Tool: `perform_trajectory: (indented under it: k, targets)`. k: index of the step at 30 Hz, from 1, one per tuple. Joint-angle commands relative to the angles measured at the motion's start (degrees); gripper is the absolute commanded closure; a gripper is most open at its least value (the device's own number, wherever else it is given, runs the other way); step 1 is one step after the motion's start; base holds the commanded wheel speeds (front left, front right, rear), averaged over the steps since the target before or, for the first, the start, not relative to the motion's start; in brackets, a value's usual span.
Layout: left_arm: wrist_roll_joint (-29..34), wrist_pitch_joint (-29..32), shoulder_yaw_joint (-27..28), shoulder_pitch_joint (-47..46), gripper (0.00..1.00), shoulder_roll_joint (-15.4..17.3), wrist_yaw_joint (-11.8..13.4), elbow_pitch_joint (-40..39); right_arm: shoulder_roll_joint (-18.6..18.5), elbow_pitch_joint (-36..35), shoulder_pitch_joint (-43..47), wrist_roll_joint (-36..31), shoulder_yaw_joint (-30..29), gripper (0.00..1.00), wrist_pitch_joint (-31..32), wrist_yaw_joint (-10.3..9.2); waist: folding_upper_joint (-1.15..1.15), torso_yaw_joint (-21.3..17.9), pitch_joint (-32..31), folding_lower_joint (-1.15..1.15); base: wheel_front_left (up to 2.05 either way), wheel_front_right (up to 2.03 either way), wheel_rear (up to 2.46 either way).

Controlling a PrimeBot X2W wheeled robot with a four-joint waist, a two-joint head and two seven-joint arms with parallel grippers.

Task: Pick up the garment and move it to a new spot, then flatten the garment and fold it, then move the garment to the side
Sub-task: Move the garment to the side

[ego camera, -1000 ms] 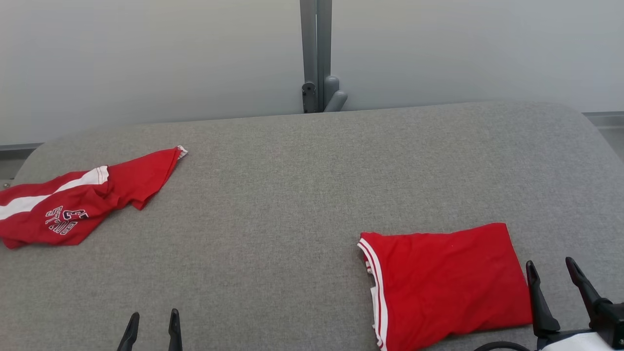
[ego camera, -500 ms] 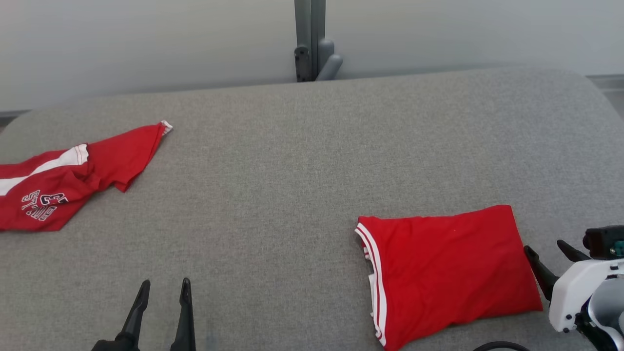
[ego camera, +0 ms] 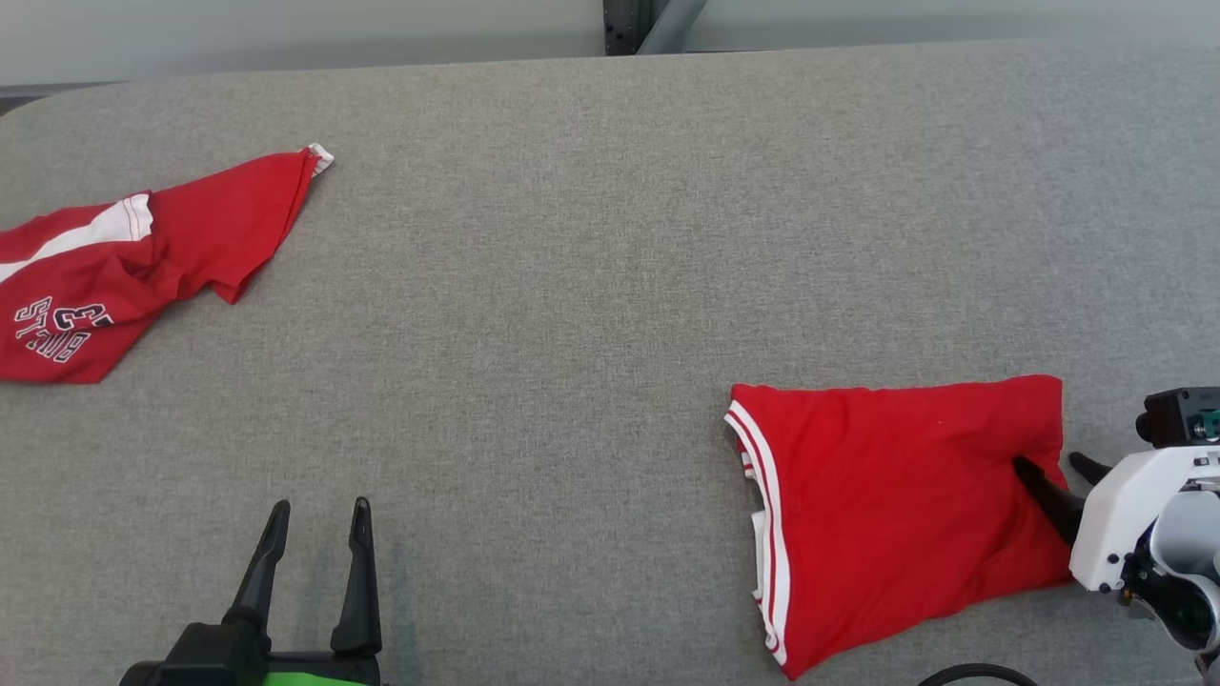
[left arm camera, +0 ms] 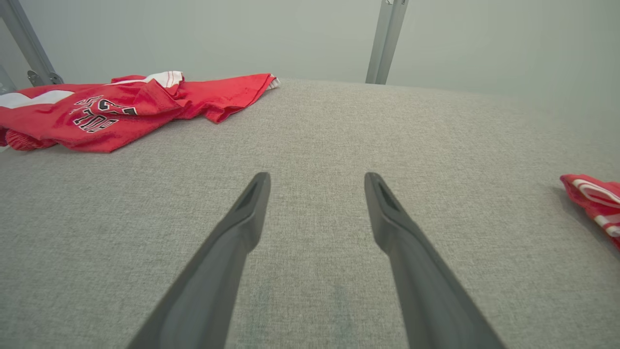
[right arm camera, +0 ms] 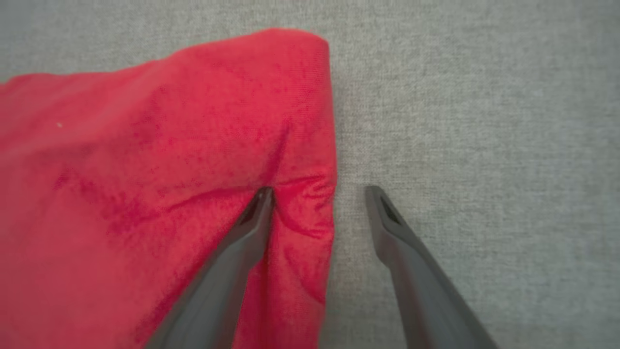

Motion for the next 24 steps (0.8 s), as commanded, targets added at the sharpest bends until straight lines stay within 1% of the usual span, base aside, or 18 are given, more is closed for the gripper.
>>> perform_trajectory:
  k: [1, 2, 6, 10, 13, 17, 20, 24]
  targets:
    - [0.5, 0.0, 0.2, -0.9, 0.00, 0.1, 0.3, -0.1, 1.3, 0.5, 0.2, 1.1, 1.7, 0.93, 0.9, 0.06, 0.00, 0.3, 0.4, 0.00, 0.00, 0.00, 0.00]
    - [0.5, 0.0, 0.4, -0.9, 0.00, 0.1, 0.3, -0.2, 1.4, 0.1, -0.1, 2.9, 2.4, 1.00, 0.9, 0.06, 0.00, 0.1, 0.5, 0.00, 0.00, 0.00, 0.00]
    - [0.7, 0.0, 0.6, -1.3, 0.00, 0.1, 0.3, -0.9, -0.8, -2.0, -2.5, 8.0, 3.8, 1.00, -1.1, 0.12, 0.00, -1.2, 1.2, 0.00, 0.00, 0.00, 0.00]
    - [1.2, 0.0, 1.0, -1.9, 0.00, 0.1, 0.0, -1.4, -3.9, -1.5, -6.9, 8.2, 4.5, 1.00, -4.6, -0.01, 0.00, -3.6, 2.4, 0.00, 0.00, 0.00, 0.00]
    - [1.6, 0.0, 1.3, -3.0, 0.00, 0.1, -0.3, -1.6, -5.7, 1.2, -10.8, 6.5, 4.9, 1.00, -6.9, -0.02, 0.00, -6.0, 3.6, 0.00, 0.00, 0.00, 0.00]
    - [2.3, 0.0, 1.0, -4.6, 0.00, 0.1, -0.6, -2.0, -7.0, 6.2, -16.9, 4.3, 4.0, 1.00, -9.8, -0.01, 0.00, -9.6, 6.6, 0.00, 0.00, 0.00, 0.00]
    - [3.5, 0.0, 0.3, -6.5, 0.00, 0.4, -1.0, -2.2, -7.2, 10.4, -21.1, 2.6, 2.6, 1.00, -12.4, -0.01, 0.00, -11.8, 9.5, 0.00, 0.00, 0.00, 0.00]
    - [5.2, 0.0, -1.6, -9.5, 0.00, 2.1, -1.3, -1.5, -6.9, 16.3, -26.8, 0.7, 0.2, 1.00, -16.4, -0.01, 0.00, -13.3, 13.9, 0.00, 0.00, 0.00, 0.00]
